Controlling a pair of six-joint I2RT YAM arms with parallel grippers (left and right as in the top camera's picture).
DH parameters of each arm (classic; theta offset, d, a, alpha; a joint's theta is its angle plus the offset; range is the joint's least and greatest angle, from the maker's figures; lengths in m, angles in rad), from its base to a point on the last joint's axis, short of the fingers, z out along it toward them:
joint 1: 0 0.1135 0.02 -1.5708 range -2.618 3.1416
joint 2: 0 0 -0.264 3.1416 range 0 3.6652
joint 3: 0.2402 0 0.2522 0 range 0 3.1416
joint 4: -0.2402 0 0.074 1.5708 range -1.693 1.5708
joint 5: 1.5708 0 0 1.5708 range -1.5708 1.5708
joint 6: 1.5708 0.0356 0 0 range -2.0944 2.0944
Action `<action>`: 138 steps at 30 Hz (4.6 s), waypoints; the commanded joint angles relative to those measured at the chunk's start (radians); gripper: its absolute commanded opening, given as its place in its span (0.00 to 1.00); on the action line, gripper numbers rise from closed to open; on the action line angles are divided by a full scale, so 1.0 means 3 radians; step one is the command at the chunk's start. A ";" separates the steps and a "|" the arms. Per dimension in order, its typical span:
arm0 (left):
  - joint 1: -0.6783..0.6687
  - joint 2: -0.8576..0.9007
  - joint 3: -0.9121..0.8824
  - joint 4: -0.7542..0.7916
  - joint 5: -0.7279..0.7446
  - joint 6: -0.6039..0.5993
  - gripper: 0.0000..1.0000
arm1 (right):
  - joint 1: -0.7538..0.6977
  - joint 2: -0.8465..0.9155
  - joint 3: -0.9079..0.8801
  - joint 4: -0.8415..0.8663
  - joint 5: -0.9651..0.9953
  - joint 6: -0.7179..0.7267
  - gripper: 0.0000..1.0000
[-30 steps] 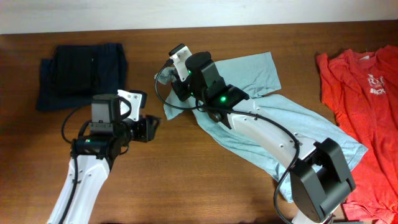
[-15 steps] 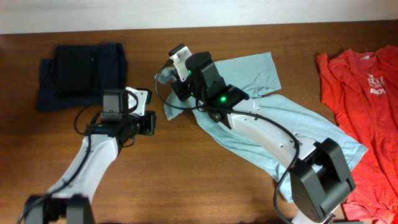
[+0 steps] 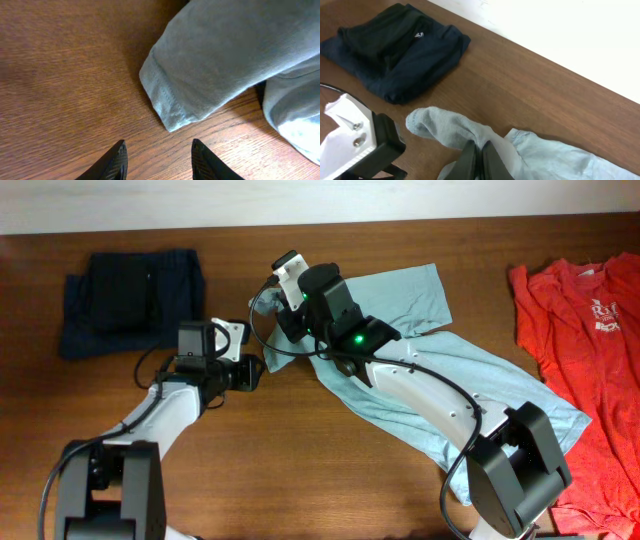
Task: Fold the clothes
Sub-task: 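Reach the left gripper to the shirt's left edge and grasp it, then release the right gripper and pull the shirt left with the left gripper, then drag the held shirt corner further left toward the navy garment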
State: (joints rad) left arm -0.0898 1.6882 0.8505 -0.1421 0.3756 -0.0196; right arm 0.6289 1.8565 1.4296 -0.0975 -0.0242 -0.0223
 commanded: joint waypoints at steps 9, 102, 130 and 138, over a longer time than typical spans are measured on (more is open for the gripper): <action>-0.0356 0.0041 0.0051 0.0342 0.0156 0.0334 0.46 | -0.0006 0.0009 0.0045 0.0013 0.0033 0.0043 0.04; -0.0390 -0.1813 0.0108 -0.0148 -0.0868 -0.0904 0.62 | -0.2522 -0.1436 0.0048 -0.3031 -0.0072 0.0539 0.99; -0.0529 -0.1545 0.0448 -0.0286 -0.0968 -0.0476 0.62 | -0.3646 -0.1433 0.0047 -0.3456 0.0031 0.0540 0.99; -0.0490 -0.0818 0.0448 -0.0413 -0.1743 -0.0476 0.62 | -0.3647 -0.1433 0.0047 -0.3456 0.0031 0.0540 0.99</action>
State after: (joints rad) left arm -0.2466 1.3689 0.9691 -0.2646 -0.0380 -0.1783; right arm -0.4625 1.4322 1.4330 -1.1336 -0.0242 0.1318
